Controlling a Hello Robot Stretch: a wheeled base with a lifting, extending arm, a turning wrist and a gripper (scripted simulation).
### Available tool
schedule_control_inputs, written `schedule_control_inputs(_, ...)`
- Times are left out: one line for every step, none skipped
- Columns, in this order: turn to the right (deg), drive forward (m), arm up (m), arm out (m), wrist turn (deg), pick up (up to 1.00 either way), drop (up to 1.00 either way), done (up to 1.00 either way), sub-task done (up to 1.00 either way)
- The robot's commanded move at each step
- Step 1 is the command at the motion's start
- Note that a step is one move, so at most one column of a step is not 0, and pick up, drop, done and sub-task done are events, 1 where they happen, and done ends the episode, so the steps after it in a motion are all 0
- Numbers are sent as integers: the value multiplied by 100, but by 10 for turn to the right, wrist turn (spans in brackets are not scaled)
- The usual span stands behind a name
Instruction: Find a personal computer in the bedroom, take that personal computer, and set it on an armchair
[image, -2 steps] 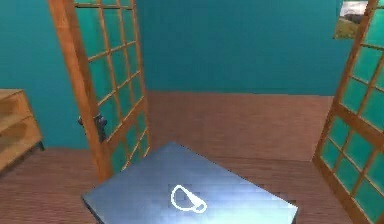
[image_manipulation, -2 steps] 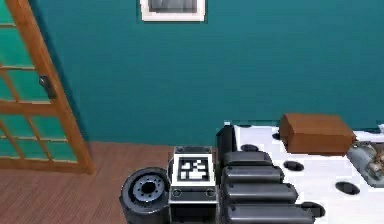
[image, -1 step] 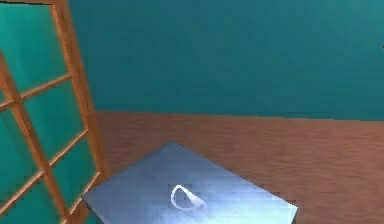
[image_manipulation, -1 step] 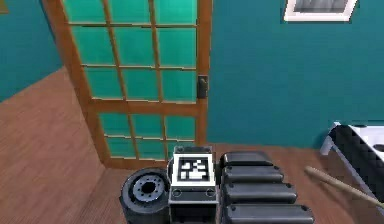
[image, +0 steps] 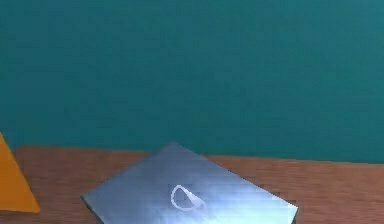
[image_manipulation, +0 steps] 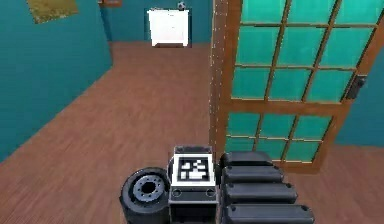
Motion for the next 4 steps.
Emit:
schedule_control_inputs(180,0,0,0,0,0,0,0,0)
schedule_control_inputs(0,15,0,0,0,0,0,0,0)
schedule_control_inputs(-450,0,0,0,0,0,0,0,0)
schedule_control_inputs(-90,0,0,0,0,0,0,0,0)
